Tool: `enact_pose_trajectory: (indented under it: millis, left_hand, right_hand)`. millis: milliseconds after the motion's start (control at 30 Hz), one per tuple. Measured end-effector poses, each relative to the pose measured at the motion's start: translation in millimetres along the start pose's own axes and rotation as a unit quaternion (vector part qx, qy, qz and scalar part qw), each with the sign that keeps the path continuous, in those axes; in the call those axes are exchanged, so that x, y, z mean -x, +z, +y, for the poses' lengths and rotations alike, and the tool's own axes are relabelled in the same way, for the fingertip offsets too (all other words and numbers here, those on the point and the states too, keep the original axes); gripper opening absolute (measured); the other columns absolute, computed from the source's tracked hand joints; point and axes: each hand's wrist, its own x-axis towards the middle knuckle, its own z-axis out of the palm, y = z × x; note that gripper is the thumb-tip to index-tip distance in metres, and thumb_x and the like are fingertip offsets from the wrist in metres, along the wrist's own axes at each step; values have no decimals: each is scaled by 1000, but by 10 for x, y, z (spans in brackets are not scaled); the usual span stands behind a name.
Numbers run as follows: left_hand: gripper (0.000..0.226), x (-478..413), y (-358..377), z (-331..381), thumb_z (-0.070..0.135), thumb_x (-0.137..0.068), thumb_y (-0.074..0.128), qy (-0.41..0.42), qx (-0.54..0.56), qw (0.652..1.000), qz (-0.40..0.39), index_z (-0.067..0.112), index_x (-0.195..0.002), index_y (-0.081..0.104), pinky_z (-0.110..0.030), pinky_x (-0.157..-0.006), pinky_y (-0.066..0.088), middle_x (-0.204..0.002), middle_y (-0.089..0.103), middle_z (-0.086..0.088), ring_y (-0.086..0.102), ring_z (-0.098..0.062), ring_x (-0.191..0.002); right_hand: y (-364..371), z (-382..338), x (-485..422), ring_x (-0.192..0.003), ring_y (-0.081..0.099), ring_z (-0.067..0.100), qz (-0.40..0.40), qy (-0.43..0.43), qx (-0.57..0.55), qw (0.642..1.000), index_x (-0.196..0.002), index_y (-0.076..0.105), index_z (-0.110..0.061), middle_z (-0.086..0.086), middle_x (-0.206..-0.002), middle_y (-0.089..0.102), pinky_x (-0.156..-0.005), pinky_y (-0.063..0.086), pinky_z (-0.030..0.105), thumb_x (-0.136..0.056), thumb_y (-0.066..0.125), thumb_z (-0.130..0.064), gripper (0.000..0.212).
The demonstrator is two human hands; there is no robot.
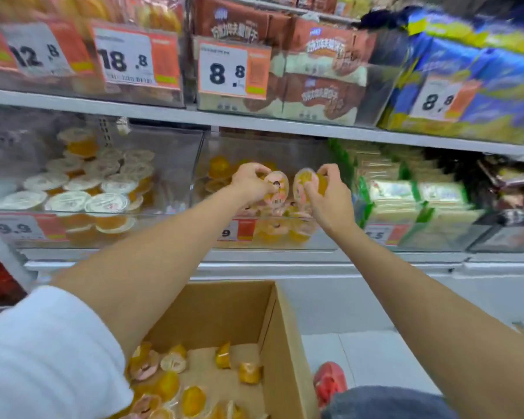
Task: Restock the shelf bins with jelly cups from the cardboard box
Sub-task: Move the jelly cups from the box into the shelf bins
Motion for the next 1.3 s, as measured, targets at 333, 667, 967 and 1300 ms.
enact_pose_trajectory:
  millis: [333,667,967,1300]
  left_hand:
    - [58,-1200,533,-491,11,-77,79,-41,94,994,-38,8,-130,56,-44,-91,54,-128,60,-7,60,-24,-113]
    - [51,-1342,500,-630,14,-78,80,-90,175,979,-44,11,-126,62,-33,-74,61,-116,67,-8,67,-20,-97]
    - [29,-1027,426,-427,-3,-92,57,-83,331,926,-163,8,-119,61,-32,-83,58,-106,67,-11,68,-23,-94]
    - [22,-1208,450,-520,1,-86,62,-65,87,994,-20,22,-88,69,-24,-65,52,-96,71,-6,64,-16,-73]
  right_hand:
    - [663,940,-1346,-117,49,39,2,-8,261,965,-141,37,-14,23,-129,51,-78,44,37,-94,51,-11,49]
    - [965,1003,-1624,-89,63,30,-46,67,177,981,-99,68,1,17,-104,68,-68,42,28,-95,46,-9,25]
    - [651,622,-1175,-103,62,25,-94,-8,24,995,-119,61,-11,10,-113,66,-90,51,35,-85,68,-24,37]
    - [752,899,-1340,-84,59,30,-146,-4,380,913,-90,64,-6,18,-109,64,-65,44,31,-93,45,-6,19]
